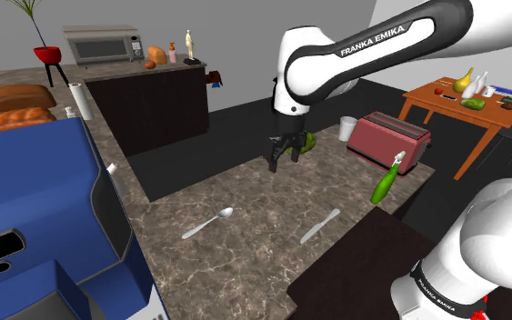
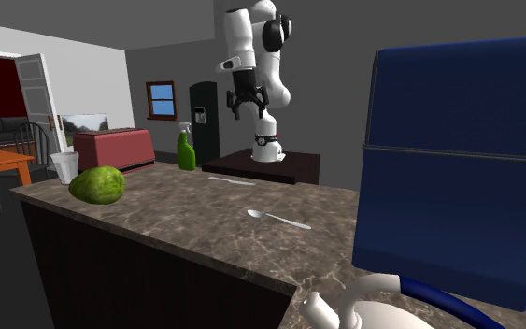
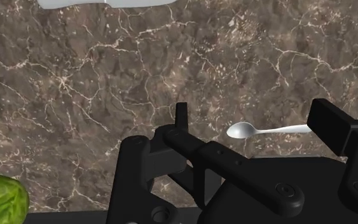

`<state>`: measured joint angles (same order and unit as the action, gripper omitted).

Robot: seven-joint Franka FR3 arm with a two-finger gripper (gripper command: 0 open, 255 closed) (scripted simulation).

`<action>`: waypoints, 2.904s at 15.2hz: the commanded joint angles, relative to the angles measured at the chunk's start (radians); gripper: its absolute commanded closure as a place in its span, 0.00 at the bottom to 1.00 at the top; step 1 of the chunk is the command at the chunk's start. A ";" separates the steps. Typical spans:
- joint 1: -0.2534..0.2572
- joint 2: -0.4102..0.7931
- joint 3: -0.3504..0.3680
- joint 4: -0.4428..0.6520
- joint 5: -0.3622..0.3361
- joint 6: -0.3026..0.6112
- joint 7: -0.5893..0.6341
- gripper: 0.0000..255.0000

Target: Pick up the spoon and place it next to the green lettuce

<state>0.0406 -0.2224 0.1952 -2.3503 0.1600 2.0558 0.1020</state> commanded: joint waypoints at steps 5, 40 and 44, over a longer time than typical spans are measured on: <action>0.015 0.234 0.042 0.086 -0.042 0.133 0.098 0.00; 0.147 0.955 -0.009 0.560 -0.207 0.326 0.318 1.00; 0.147 0.955 -0.009 0.560 -0.207 0.326 0.318 1.00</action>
<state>0.1871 0.7322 0.1860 -1.7899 -0.0466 2.3815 0.4197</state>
